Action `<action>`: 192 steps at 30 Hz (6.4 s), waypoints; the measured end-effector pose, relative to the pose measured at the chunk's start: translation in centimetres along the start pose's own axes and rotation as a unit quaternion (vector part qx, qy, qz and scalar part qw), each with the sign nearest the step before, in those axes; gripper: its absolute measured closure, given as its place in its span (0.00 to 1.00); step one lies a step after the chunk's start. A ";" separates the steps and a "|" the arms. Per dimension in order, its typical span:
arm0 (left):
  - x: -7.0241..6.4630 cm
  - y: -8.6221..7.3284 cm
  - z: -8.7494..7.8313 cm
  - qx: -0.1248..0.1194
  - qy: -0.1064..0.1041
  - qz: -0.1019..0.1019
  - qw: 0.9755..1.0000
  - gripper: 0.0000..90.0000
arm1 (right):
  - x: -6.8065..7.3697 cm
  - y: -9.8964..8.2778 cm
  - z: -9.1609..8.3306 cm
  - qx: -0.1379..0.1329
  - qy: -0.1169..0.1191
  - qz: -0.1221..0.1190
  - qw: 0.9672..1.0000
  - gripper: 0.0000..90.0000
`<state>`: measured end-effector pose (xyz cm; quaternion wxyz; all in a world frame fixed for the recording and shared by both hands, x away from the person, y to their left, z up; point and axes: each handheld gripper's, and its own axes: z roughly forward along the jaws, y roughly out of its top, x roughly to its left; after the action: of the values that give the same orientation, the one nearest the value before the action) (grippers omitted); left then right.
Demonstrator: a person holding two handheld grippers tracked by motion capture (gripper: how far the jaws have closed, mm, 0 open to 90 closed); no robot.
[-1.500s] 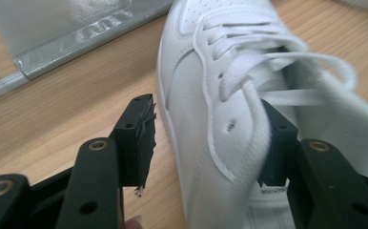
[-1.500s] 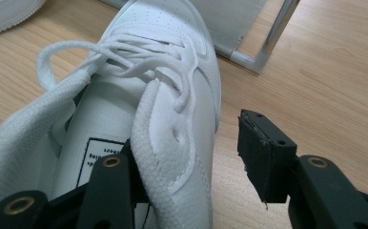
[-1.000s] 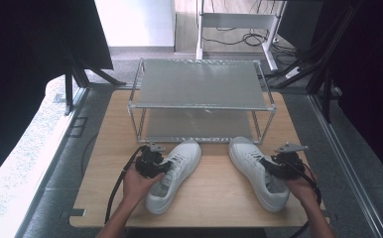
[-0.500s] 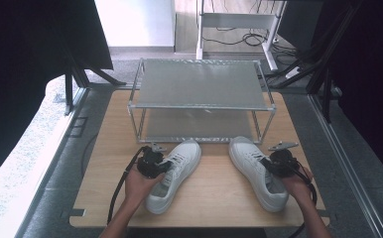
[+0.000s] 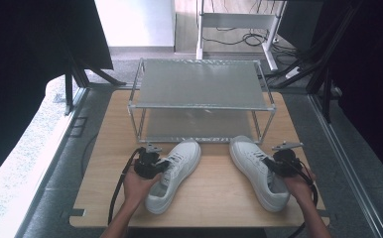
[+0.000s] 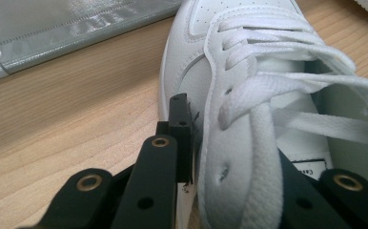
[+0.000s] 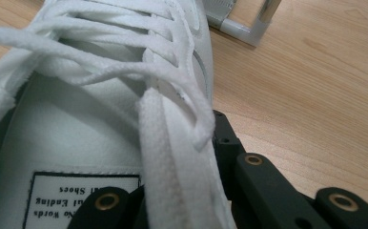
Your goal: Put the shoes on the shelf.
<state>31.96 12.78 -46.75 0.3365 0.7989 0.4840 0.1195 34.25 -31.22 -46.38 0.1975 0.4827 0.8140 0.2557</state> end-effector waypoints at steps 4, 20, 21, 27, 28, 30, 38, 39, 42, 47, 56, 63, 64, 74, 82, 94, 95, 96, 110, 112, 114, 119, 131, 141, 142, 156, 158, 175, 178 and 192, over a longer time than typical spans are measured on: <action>0.6 0.1 -0.1 -0.002 -0.014 -0.013 1.000 0.92 | -0.3 -0.1 -0.1 -0.007 0.009 0.009 1.000 0.98; 2.2 0.3 -4.4 -0.125 -0.113 -0.059 0.984 0.93 | -1.3 -0.4 -3.6 -0.117 0.072 0.075 0.988 0.98; 2.2 0.4 -4.7 -0.131 -0.114 -0.057 0.983 0.93 | -1.3 -0.5 -3.9 -0.125 0.077 0.083 0.986 0.98; 2.4 0.6 -6.0 -0.166 -0.141 -0.065 0.974 0.93 | -1.6 -1.0 -4.7 -0.157 0.118 0.117 0.973 0.98; 2.5 0.6 -6.2 -0.173 -0.150 -0.069 0.971 0.93 | -1.6 -1.1 -4.8 -0.160 0.122 0.119 0.972 0.98; 2.6 0.6 -6.3 -0.181 -0.163 -0.074 0.967 0.93 | -1.6 -1.0 -5.0 -0.169 0.131 0.124 0.969 0.98; 2.8 0.7 -6.9 -0.200 -0.196 -0.096 0.955 0.93 | -1.4 -0.7 -6.0 -0.193 0.142 0.140 0.961 0.98; 2.8 0.8 -7.1 -0.206 -0.197 -0.101 0.953 0.93 | -1.4 -0.6 -6.1 -0.196 0.144 0.141 0.960 0.98; 2.9 0.8 -7.2 -0.211 -0.203 -0.105 0.950 0.93 | -1.4 -0.4 -6.5 -0.203 0.149 0.142 0.957 0.98; 2.9 1.0 -7.5 -0.221 -0.207 -0.108 0.947 0.93 | -1.3 -0.2 -7.0 -0.215 0.163 0.149 0.952 0.98; 2.8 1.8 -8.1 -0.231 -0.210 -0.107 0.944 0.93 | -1.0 0.5 -7.6 -0.223 0.178 0.155 0.946 0.98; 2.9 2.9 -8.4 -0.235 -0.212 -0.114 0.942 0.93 | -0.8 1.4 -8.1 -0.231 0.181 0.159 0.943 0.98; 2.9 3.2 -8.5 -0.235 -0.214 -0.113 0.941 0.93 | -0.8 1.7 -8.3 -0.234 0.179 0.156 0.943 0.98; 3.5 6.3 -9.5 -0.250 -0.213 -0.110 0.938 0.93 | -0.5 3.7 -8.9 -0.251 0.177 0.153 0.939 0.98; 4.1 8.8 -10.3 -0.267 -0.202 -0.109 0.936 0.93 | -0.6 6.7 -9.7 -0.267 0.182 0.153 0.934 0.98; 4.6 11.9 -10.5 -0.278 -0.191 -0.116 0.934 0.93 | -0.8 11.0 -10.0 -0.276 0.174 0.150 0.933 0.98; 4.6 11.9 -10.5 -0.278 -0.191 -0.116 0.934 0.93 | -0.8 11.0 -10.0 -0.276 0.174 0.150 0.933 0.98; 4.8 12.5 -10.5 -0.280 -0.194 -0.120 0.933 0.93 | -0.9 11.6 -10.0 -0.277 0.171 0.152 0.933 0.98; 5.1 16.6 -9.0 -0.276 -0.186 -0.128 0.934 0.93 | -1.3 16.5 -9.2 -0.276 0.162 0.179 0.930 0.98; 5.1 17.0 -8.8 -0.277 -0.185 -0.132 0.934 0.93 | -1.3 17.0 -9.0 -0.275 0.158 0.184 0.930 0.98; 5.1 17.4 -8.5 -0.281 -0.184 -0.139 0.932 0.93 | -1.2 17.6 -8.8 -0.276 0.157 0.190 0.929 0.98; 5.1 17.9 -8.1 -0.280 -0.180 -0.142 0.932 0.93 | -1.0 18.6 -8.5 -0.273 0.156 0.195 0.929 0.98; 5.2 19.2 -7.3 -0.273 -0.169 -0.150 0.935 0.93 | -1.1 21.1 -7.5 -0.259 0.133 0.203 0.935 0.98; 5.8 20.2 -6.4 -0.272 -0.159 -0.167 0.934 0.93 | -0.8 22.7 -7.0 -0.250 0.123 0.207 0.938 0.98; 6.0 20.5 -6.2 -0.271 -0.156 -0.169 0.935 0.93 | -0.8 22.9 -7.0 -0.249 0.120 0.204 0.939 0.98; 6.9 22.5 -5.7 -0.274 -0.126 -0.195 0.933 0.93 | -0.6 26.5 -6.7 -0.234 0.092 0.200 0.947 0.98; 6.9 22.7 -5.5 -0.273 -0.123 -0.200 0.933 0.93 | -0.6 26.7 -6.7 -0.236 0.089 0.203 0.946 0.98; 6.9 23.9 -4.1 -0.260 -0.082 -0.218 0.937 0.93 | -0.5 27.7 -4.8 -0.219 0.070 0.225 0.947 0.98; 7.1 23.9 -3.7 -0.255 -0.076 -0.222 0.938 0.93 | -0.6 27.7 -4.4 -0.218 0.070 0.231 0.946 0.98; 6.9 24.7 -3.3 -0.242 -0.055 -0.221 0.943 0.93 | -1.0 28.1 -2.8 -0.206 0.066 0.246 0.945 0.98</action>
<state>50.81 12.53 -29.08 0.5637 0.5716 0.5859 0.1112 52.32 -21.42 -27.02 0.1693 0.5988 0.6103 0.4901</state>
